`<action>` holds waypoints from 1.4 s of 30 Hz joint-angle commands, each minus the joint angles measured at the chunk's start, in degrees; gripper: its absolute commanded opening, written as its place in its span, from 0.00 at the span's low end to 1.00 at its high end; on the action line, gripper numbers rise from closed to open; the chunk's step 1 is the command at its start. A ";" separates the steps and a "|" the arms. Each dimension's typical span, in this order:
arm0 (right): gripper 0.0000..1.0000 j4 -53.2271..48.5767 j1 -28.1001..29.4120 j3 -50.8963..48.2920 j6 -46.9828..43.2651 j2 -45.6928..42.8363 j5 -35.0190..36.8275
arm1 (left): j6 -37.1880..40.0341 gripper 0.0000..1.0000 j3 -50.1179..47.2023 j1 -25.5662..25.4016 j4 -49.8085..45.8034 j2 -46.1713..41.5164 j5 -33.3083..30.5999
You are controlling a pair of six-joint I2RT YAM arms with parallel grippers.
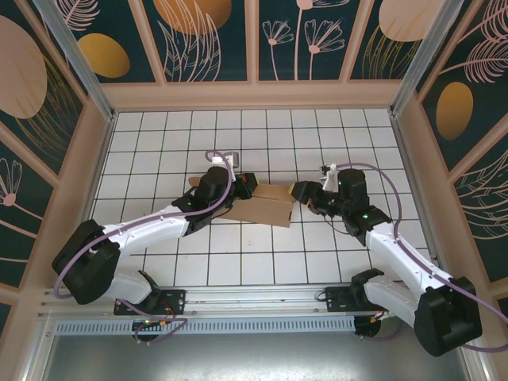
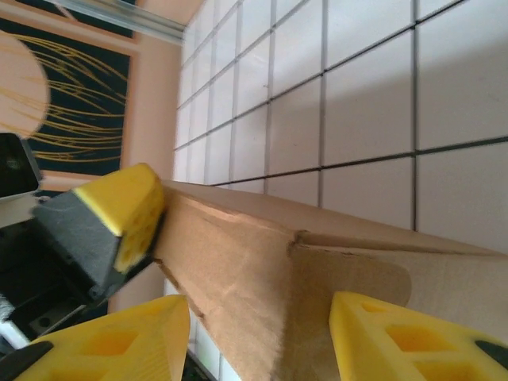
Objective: Fold the paper box
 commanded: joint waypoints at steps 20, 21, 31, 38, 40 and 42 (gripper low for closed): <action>0.09 -16.60 18.88 22.16 -19.27 15.07 21.79 | -0.37 0.00 -1.37 0.03 -4.43 -1.96 0.77; 0.09 -16.65 19.09 22.01 -19.26 15.45 22.04 | -0.33 0.00 -1.25 0.06 -4.60 -2.10 0.79; 0.07 -19.34 21.62 17.97 -19.49 16.32 28.18 | 6.52 0.00 5.94 1.66 -14.71 -9.26 -1.29; 0.07 -19.31 22.82 17.32 -19.39 15.03 29.92 | 5.94 0.00 1.77 15.17 -20.40 -17.23 -0.86; 0.07 -19.39 23.26 17.59 -19.50 15.25 30.25 | 4.01 0.00 -1.37 20.71 -19.81 -18.71 1.39; 0.08 -19.47 23.76 17.76 -19.74 15.47 30.62 | 2.54 0.00 -3.71 23.91 -18.40 -18.83 4.19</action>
